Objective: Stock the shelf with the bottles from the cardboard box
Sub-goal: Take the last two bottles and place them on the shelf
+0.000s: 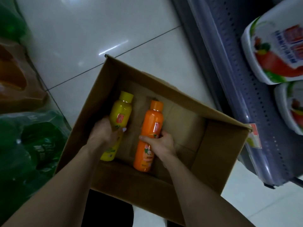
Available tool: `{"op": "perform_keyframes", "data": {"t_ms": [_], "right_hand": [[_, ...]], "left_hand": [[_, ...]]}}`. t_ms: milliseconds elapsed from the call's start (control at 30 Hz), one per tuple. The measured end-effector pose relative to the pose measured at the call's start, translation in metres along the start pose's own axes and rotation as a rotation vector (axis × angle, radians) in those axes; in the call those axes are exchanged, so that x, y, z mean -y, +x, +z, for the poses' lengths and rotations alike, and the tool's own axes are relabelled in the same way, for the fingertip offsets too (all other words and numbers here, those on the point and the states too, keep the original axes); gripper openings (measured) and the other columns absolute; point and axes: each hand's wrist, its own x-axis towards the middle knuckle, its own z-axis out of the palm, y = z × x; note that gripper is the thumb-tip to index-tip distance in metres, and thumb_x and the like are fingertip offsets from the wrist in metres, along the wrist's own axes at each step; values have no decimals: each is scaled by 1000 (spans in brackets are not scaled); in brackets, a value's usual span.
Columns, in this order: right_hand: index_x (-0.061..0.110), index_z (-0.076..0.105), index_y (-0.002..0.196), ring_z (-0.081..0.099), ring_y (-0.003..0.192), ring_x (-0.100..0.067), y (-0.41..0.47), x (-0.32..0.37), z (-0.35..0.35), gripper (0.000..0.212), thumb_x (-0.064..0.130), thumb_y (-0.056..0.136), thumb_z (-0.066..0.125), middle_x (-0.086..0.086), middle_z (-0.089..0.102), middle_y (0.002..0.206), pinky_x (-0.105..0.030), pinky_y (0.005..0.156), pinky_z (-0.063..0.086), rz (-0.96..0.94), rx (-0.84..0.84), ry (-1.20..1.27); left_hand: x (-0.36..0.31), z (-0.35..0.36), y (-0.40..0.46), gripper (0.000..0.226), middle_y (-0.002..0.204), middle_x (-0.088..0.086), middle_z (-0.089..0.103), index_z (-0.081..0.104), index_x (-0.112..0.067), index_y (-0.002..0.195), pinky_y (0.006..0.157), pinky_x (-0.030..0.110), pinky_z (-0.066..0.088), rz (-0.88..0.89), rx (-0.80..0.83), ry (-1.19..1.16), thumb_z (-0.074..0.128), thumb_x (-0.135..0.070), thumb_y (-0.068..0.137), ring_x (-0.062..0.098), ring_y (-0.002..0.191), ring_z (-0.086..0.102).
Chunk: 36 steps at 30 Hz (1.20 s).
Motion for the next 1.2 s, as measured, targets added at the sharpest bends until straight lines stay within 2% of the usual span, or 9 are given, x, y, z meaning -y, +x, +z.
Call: {"op": "perform_keyframes", "data": {"t_ms": [200,333,467,633,767,867,967,1067,1200], "right_hand": [[20,49,124,61,96,-18,-47,-1,-59,70,33,64,82,-5,63,120,-34,81,49,-15,25,-25],[21,48,124,60,92,-15,-112,15,-95,72,33,63,83,-2,62,117,-30,78,50,-50,25,15],[21,48,125,61,100,-17,-199,48,-135,77,38,58,84,2,61,116,-34,85,51,-88,-7,35],[24,56,119,67,98,-17,-337,101,-193,84,46,43,85,1,69,114,-44,91,54,-232,-41,71],[24,62,105,70,93,-15,-449,133,-241,72,47,41,86,3,72,103,-46,89,55,-332,-84,55],[24,59,110,68,92,-12,-528,153,-269,69,41,50,87,5,71,104,-38,87,55,-419,-135,35],[32,56,102,67,81,-8,-594,168,-293,60,44,52,85,7,71,99,-28,69,53,-502,-204,1],[34,55,95,66,83,-3,-646,180,-312,56,43,50,86,11,69,94,-21,71,52,-554,-255,-18],[28,59,95,70,83,-7,-701,191,-338,62,45,41,87,5,73,89,-34,80,58,-623,-341,13]], "left_hand": [[-9,-13,-47,58,114,7,61,50,-14,129,82,36,49,63,166,-130,76,-29,79,24,97,59],[-34,-41,-108,52,113,5,67,55,-20,122,92,45,54,105,245,-252,78,-29,76,26,103,65],[-68,-94,-185,45,100,2,74,62,-30,89,88,46,57,209,206,-304,81,-49,53,24,94,70],[-118,-180,-298,67,97,6,75,64,-14,107,80,41,60,318,229,-384,84,-43,49,23,88,72],[-156,-248,-397,70,78,-2,78,69,-14,94,70,29,60,471,228,-424,83,-50,35,16,76,72],[-181,-289,-463,86,78,-5,78,68,-15,90,64,24,58,613,250,-472,86,-65,23,9,71,72],[-209,-321,-520,86,81,-5,78,67,-15,88,62,21,58,738,257,-501,85,-69,23,9,73,72],[-239,-349,-567,89,89,-4,79,69,-18,96,63,20,58,876,274,-494,85,-68,24,11,78,74],[-281,-374,-620,79,91,-6,79,67,-17,100,65,13,57,1089,269,-494,91,-55,34,9,82,74]]}}
